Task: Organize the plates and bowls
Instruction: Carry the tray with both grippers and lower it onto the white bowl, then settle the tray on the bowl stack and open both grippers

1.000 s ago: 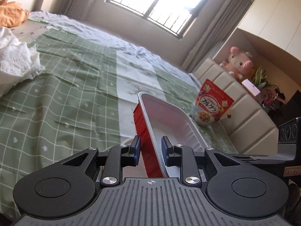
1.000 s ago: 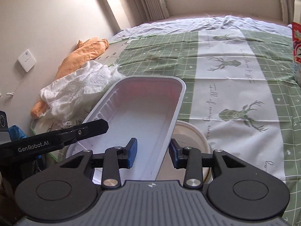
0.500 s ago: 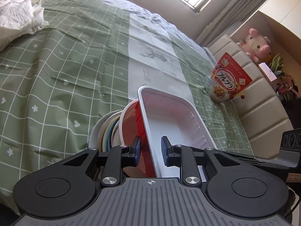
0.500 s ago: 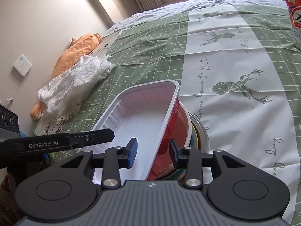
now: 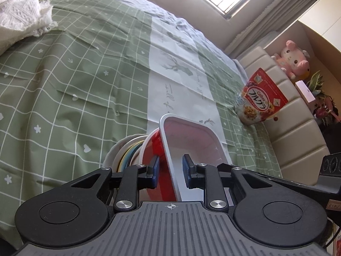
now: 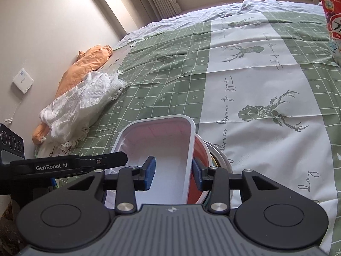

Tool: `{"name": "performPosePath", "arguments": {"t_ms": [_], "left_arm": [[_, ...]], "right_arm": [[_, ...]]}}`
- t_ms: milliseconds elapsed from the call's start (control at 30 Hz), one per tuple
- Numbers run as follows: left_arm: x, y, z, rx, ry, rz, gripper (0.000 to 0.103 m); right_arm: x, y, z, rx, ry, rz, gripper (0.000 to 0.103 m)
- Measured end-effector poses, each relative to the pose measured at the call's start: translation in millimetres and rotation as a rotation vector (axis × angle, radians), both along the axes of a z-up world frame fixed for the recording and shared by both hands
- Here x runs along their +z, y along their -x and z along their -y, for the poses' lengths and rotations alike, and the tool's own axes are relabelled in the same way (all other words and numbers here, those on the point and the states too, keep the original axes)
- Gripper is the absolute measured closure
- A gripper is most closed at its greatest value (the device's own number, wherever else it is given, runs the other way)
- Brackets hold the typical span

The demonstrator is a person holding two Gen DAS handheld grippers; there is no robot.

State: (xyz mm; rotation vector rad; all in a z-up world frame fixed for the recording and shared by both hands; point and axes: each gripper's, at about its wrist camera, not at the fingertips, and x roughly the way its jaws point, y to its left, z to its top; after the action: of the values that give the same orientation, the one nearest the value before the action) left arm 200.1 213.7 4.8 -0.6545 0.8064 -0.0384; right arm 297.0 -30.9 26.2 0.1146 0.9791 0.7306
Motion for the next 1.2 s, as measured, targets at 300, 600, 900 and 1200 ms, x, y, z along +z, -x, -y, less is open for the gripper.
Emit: {"name": "performPosePath", "arguments": {"t_ms": [300,600,900,1200], "left_arm": [[-3.1,-12.8,-9.7,0.013,0.005,0.028,0.078],[-5.4,-22.8,-9.6,-0.011,0.014,0.038,0.078],[-3.8,5.1,-16.3,0.006,0.054,0.038,0.078],[-5.2,9.6,-7.6,-0.014,0.065,0.039,0.079]], "right_arm": [[-3.7,-6.8,-9.6,-0.005,0.010,-0.002,0.063],[-3.0,-14.6,-9.1,-0.039,0.023,0.016,0.063],[-6.1,-8.5,3.1,-0.032,0.003,-0.007,0.063],[-10.1,5.3,-0.2,-0.010,0.017,0.022,0.070]]}}
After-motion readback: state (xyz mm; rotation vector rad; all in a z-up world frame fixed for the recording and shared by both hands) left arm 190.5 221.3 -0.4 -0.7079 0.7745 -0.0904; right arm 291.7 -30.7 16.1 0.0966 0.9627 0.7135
